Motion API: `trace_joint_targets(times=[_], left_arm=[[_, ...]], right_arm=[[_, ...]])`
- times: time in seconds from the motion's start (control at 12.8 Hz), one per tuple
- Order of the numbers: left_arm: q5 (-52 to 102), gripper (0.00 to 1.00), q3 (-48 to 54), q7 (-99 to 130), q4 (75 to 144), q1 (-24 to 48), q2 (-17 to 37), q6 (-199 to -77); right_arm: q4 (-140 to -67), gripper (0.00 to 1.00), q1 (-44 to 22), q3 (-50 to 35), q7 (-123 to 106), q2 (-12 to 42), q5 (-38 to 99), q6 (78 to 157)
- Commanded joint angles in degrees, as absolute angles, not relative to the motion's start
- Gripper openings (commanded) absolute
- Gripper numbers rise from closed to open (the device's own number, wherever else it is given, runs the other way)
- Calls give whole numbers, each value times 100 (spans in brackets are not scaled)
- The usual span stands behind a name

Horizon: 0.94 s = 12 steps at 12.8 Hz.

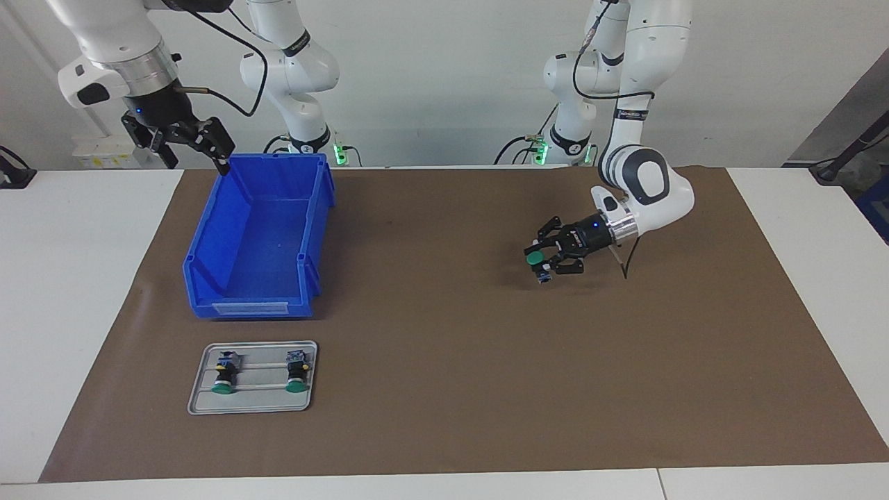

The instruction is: Place and press button with both arms

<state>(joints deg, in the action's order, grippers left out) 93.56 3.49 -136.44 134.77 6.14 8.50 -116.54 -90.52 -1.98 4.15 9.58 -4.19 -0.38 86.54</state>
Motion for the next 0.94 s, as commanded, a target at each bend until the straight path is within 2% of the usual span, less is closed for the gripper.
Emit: trace_joint_targets(times=[0.0,0.86], left_arm=[[9930,0,272,-14271,13658,860,984,-11549],[10573,0,264,-14467,13764,1424,1072,-11628]], right_arm=[[-9079,100,-211,457,809,-483,97,8596],[-9079,100,-211,457,809,-483,88,8596]])
